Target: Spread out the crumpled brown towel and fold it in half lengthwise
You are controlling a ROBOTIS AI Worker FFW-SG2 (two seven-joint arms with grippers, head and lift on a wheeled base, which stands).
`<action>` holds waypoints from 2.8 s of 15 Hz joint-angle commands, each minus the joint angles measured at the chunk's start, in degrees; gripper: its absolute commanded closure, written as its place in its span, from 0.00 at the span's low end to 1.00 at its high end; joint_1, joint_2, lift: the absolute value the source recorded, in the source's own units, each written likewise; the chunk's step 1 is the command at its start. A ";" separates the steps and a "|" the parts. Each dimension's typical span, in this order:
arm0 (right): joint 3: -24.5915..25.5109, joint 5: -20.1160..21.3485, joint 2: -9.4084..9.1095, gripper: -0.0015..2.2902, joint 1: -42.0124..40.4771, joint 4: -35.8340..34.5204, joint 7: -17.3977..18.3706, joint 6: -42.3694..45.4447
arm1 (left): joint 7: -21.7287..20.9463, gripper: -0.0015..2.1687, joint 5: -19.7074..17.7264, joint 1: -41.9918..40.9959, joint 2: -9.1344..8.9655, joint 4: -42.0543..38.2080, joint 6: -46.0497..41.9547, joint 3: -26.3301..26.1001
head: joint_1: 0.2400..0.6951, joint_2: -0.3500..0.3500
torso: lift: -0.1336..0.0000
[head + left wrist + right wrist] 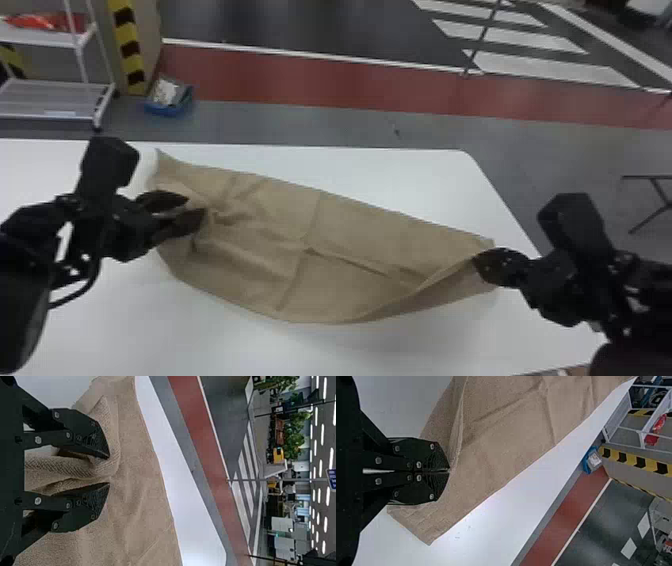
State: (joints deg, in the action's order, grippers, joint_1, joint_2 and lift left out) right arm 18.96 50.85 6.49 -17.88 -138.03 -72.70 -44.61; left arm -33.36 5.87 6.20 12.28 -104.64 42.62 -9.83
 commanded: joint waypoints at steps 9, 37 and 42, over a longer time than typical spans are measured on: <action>16.37 -5.85 5.38 0.53 3.82 5.14 0.54 0.18 | -2.85 0.04 0.81 -3.74 5.03 1.63 -3.63 7.02 | 1.00 0.11 | 0.07; 2.31 -23.60 3.62 0.53 32.82 1.19 31.04 -41.66 | -11.46 0.09 -2.09 -18.42 3.36 -8.30 -19.63 -7.31 | 1.00 0.00 | 0.07; 2.13 -23.60 2.83 0.53 32.12 0.92 30.95 -41.83 | -11.28 0.10 3.36 -12.71 0.64 0.84 -22.44 -11.61 | 1.00 0.00 | 0.07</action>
State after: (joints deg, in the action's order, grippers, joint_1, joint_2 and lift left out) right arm 21.10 27.25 9.56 14.35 -137.04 -41.75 -86.43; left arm -44.43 7.65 -8.26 13.86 -106.71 20.39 -20.81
